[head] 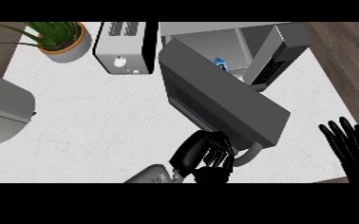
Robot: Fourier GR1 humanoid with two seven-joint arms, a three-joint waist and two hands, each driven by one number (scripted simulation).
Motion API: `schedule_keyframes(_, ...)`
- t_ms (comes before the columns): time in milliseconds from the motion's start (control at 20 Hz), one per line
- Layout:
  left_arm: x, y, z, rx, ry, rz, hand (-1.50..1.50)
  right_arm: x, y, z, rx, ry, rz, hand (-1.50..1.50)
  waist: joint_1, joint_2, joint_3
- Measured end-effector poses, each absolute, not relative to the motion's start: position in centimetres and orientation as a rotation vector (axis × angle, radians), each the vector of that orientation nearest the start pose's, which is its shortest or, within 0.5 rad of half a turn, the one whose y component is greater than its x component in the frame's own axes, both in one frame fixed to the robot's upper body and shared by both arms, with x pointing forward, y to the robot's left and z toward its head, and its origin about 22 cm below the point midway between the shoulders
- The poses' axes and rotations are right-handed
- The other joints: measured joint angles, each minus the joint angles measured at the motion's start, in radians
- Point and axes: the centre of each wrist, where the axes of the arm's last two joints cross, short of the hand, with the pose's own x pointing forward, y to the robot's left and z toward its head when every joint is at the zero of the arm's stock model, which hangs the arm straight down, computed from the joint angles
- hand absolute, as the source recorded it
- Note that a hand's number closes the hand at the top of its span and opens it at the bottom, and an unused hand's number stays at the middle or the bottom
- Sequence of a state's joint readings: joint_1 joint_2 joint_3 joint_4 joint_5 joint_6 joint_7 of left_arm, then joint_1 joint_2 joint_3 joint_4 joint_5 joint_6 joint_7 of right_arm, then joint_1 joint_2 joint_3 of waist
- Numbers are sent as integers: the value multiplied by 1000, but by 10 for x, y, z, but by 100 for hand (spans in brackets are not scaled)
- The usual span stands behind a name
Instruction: Pick up the milk, place it into the microwave and close the microwave
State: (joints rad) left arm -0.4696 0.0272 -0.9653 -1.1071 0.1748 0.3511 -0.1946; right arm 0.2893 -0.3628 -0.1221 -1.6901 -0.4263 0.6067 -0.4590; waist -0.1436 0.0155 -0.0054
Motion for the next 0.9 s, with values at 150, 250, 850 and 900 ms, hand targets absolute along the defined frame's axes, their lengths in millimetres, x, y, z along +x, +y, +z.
schedule_keyframes(150, 239, 15, -26, -328, -1652, -751, 150, 167, -347, 24, 497, -1911, 224, -150, -16, 3, -1)
schedule_keyframes(250, 244, 11, -19, -312, -1673, -710, 150, 168, -345, 29, 521, -1911, 240, -150, -26, 7, -1)
schedule_keyframes(850, 293, -2, 15, -184, -1761, -533, 150, 169, -336, 56, 569, -1905, 274, -150, -77, 25, 0)
schedule_keyframes(900, 298, -3, 19, -178, -1765, -520, 150, 170, -336, 58, 571, -1909, 278, -150, -81, 28, 0)
